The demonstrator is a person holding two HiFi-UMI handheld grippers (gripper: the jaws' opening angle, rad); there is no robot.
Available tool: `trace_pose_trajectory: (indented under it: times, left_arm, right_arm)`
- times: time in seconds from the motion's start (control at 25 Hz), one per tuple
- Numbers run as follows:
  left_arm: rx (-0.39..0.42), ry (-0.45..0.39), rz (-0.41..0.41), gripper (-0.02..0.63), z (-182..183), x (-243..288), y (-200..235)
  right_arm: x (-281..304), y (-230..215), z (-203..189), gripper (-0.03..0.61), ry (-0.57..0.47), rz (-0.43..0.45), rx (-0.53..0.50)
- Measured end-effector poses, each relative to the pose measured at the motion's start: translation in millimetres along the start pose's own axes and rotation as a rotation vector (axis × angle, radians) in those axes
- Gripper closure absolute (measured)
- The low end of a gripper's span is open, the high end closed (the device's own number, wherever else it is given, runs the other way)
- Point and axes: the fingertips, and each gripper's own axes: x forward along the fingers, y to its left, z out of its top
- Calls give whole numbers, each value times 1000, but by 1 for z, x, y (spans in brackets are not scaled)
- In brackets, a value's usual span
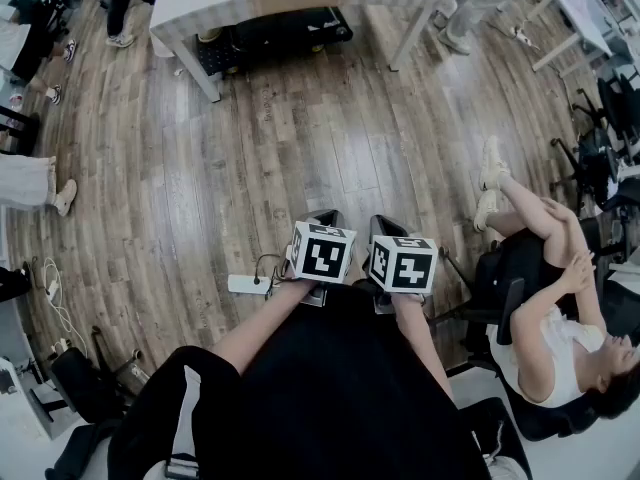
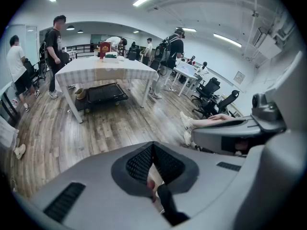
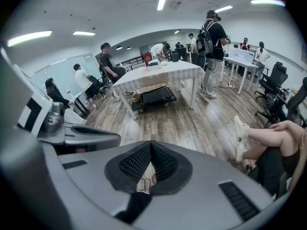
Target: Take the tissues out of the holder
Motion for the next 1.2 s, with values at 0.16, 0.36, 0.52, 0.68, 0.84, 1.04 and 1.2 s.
trace_pose_trajectory:
  times: [0.16, 0.36, 0.52, 0.68, 0.84, 1.04, 1.2]
  left_arm:
    - [-15, -6, 21, 612, 0, -4, 7]
    - [-23, -2, 32, 612, 2, -2, 11]
    - [-22, -2, 24, 612, 7, 2, 11]
    - [-22, 3, 13, 613, 12, 10, 12]
    - [-24, -2, 14, 612, 17, 13, 23]
    - [-57, -7, 20, 613, 21, 7, 42]
    - [-64, -1, 9, 613, 37, 17, 53]
  right_arm:
    - [6, 14, 3, 566, 6, 35, -29]
    - [3, 7, 8, 566, -1, 32, -29]
    - [3, -5, 10, 566, -4, 6, -7]
    - [9, -11, 12, 566, -11, 1, 17]
    - [19, -1, 18, 565, -38, 27, 41]
    - [18, 20, 37, 565, -94, 71, 67]
    - [16, 13, 49, 565, -116, 35, 47]
